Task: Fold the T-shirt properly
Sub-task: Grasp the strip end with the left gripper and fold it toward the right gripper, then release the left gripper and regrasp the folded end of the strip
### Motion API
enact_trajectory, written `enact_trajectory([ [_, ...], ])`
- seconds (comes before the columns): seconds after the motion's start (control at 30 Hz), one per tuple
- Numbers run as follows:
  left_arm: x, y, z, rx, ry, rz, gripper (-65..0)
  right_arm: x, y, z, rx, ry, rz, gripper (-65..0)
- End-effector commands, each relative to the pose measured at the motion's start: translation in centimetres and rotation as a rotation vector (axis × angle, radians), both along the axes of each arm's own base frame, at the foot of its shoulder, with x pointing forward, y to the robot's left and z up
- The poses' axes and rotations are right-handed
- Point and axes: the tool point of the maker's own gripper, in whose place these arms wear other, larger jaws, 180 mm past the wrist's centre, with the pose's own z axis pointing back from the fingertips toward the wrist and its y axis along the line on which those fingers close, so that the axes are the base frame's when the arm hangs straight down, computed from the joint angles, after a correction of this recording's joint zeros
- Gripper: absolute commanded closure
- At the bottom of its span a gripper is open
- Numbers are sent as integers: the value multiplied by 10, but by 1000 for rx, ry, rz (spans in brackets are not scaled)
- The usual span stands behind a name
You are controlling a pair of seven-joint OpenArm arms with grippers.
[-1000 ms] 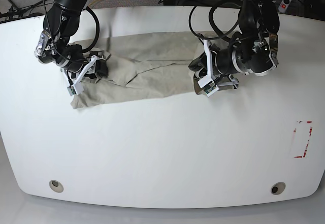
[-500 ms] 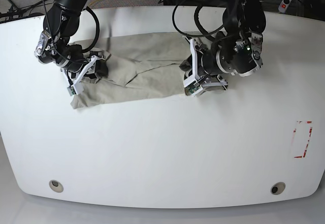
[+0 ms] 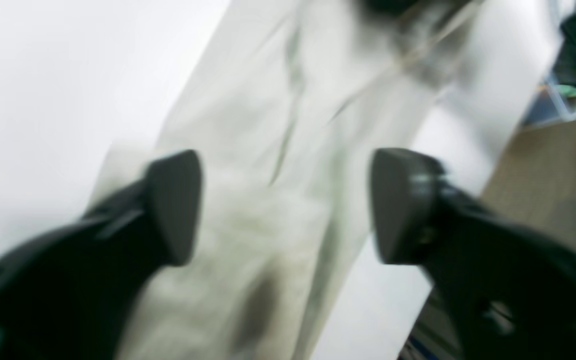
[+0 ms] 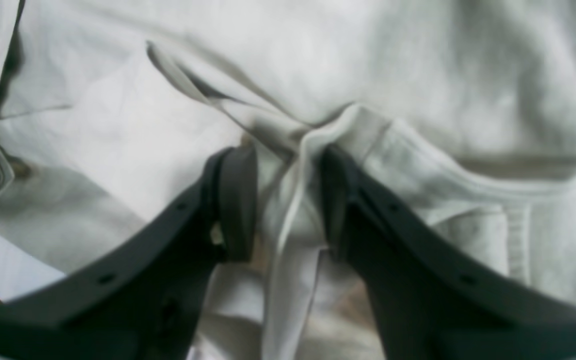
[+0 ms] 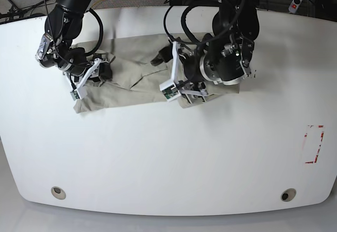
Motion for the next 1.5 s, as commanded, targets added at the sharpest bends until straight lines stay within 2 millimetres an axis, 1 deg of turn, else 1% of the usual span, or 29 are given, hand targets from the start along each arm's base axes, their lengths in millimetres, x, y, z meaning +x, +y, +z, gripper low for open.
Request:
enact_trajectory([
  [0.0,2,5,8,13,-47,-20,-404,-11,-9,-10,-61,76,12,-209],
  [0.03,2,8,6,22,-46,-21,-403,-10,-9,-9,-61,71,12,-209],
  [0.1,3,22,-1,62,-44,-15,-401,-4,-9,-5,-62,59,12,-209],
  [0.17,3,44,-12,125,-40,-7,-400,-2,-15,0,-70,42,-4,-209],
  [0.2,3,51,-14,147,-40,-5,-400,0,-18,4,-76,31,-17,-212],
  [0.23,4,59,-18,169,-39,-4,-399,1,-18,7,-70,19,-29,-214],
  [0.27,4,70,-22,198,-35,5,-399,3,-18,10,-65,6,-43,-216],
  [0.33,0,90,-31,234,-12,28,-399,3,-18,15,-68,-5,-52,-217],
  [0.37,-5,105,-38,258,9,50,-399,4,-19,19,-81,-10,-48,-220],
  [0.43,-7,125,-42,268,20,95,-399,5,-17,27,-98,-23,-38,-258],
  [0.5,-7,138,-43,258,17,129,-399,8,-4,38,-63,-66,-31,-317],
  [0.6,-16,150,-51,251,34,155,-399,12,5,54,-20,-124,-21,-390],
  [0.67,-19,152,-53,241,39,166,-399,12,10,59,15,-141,-14,-423],
  [0.73,-23,152,-57,222,49,173,-399,12,14,63,51,-157,-5,-439],
  [0.8,-27,149,-59,202,58,175,-399,12,16,68,85,-174,0,-438],
  [0.87,-28,147,-61,190,64,179,-399,8,14,67,92,-170,-6,-438],
  [0.97,-28,146,-60,184,62,172,-397,2,-18,68,83,-178,-116,-438],
  [1.03,-26,145,-51,179,34,170,-397,-3,-43,69,64,-183,-189,-444],
  [1.17,-25,143,-48,176,20,166,-397,-6,-75,68,22,-163,-218,-445],
  [1.23,-25,142,-48,172,21,164,-397,-2,-89,68,16,-155,-227,-445],
  [1.3,-26,142,-51,175,30,164,-397,-3,-105,61,33,-126,-262,-445],
  [1.4,-27,146,-61,186,61,172,-397,-1,-122,50,86,-100,-327,-447],
  [1.47,-29,149,-67,192,83,177,-397,1,-130,44,114,-87,-352,-447],
])
